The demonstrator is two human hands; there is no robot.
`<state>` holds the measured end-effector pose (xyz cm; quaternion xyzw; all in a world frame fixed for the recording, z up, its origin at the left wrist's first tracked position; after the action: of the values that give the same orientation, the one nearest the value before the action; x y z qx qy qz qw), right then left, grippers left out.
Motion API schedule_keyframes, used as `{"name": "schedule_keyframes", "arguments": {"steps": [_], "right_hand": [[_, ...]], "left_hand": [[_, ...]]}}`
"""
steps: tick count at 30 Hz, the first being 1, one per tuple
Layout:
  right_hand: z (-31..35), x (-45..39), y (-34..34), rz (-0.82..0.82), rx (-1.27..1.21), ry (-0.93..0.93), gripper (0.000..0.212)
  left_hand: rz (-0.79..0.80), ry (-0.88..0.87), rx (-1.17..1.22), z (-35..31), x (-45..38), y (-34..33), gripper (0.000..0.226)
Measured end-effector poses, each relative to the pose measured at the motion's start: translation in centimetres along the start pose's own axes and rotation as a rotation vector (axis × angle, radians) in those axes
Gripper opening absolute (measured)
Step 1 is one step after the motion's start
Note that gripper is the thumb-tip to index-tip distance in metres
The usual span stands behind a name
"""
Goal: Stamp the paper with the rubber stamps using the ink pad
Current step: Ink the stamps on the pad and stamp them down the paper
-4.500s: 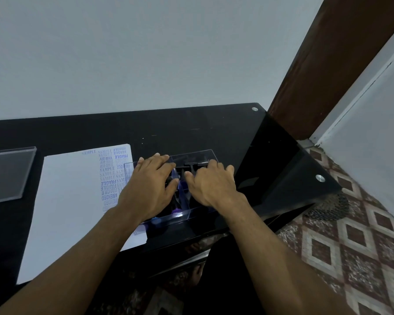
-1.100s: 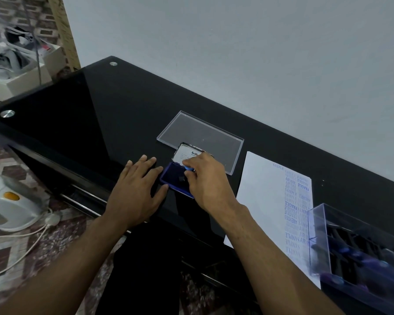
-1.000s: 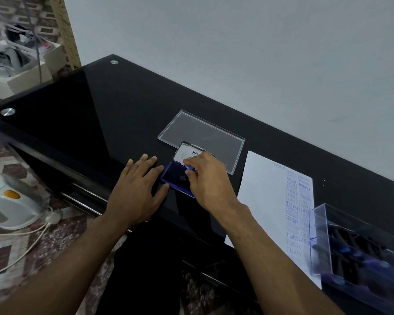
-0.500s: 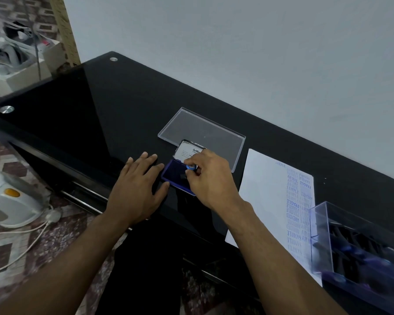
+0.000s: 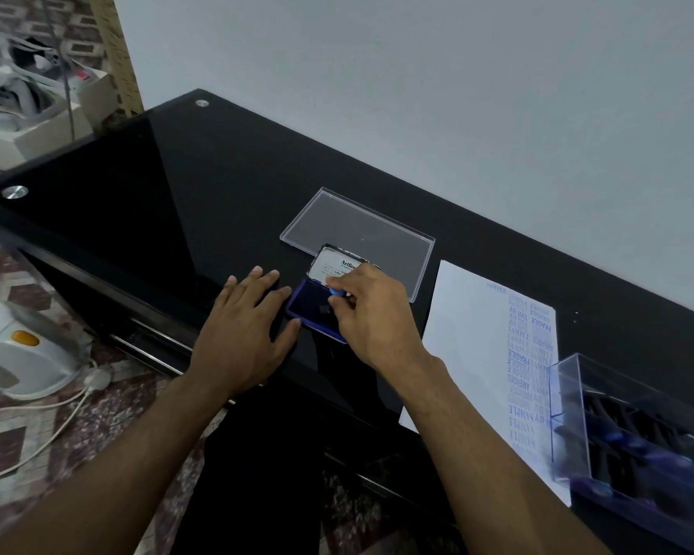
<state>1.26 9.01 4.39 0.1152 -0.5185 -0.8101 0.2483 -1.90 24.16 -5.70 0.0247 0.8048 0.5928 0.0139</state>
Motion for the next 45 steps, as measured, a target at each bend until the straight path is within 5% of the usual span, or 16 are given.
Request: {"name": "schedule_keyframes", "arguments": {"steps": [23, 28, 45], "right_hand": [[-0.5, -0.4, -0.2, 0.062, -0.053, -0.046, 0.031], [-1.5, 0.7, 0.6, -0.063, -0.161, -0.045, 0.035], [-14.1, 7.9, 8.8, -0.320, -0.242, -0.292, 0.027]], "left_hand": [[0.028, -0.006, 0.050, -0.1, 0.1, 0.2, 0.068], [-0.002, -0.009, 0.163, -0.6, 0.2, 1.6, 0.070], [0.054, -0.263, 0.238, -16.3, -6.1, 1.5, 0.056]]}}
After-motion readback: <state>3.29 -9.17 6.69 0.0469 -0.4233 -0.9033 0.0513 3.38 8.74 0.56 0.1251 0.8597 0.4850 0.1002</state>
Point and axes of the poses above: each hand's wrist, its own x-axis away from the middle knuckle, its own y-axis out of the back of the hand, z = x × y, the point moved 8 cm from there along -x, towards the middle knuckle, and after that the axes turned 15 degrees about z, right-handed, at the moved point
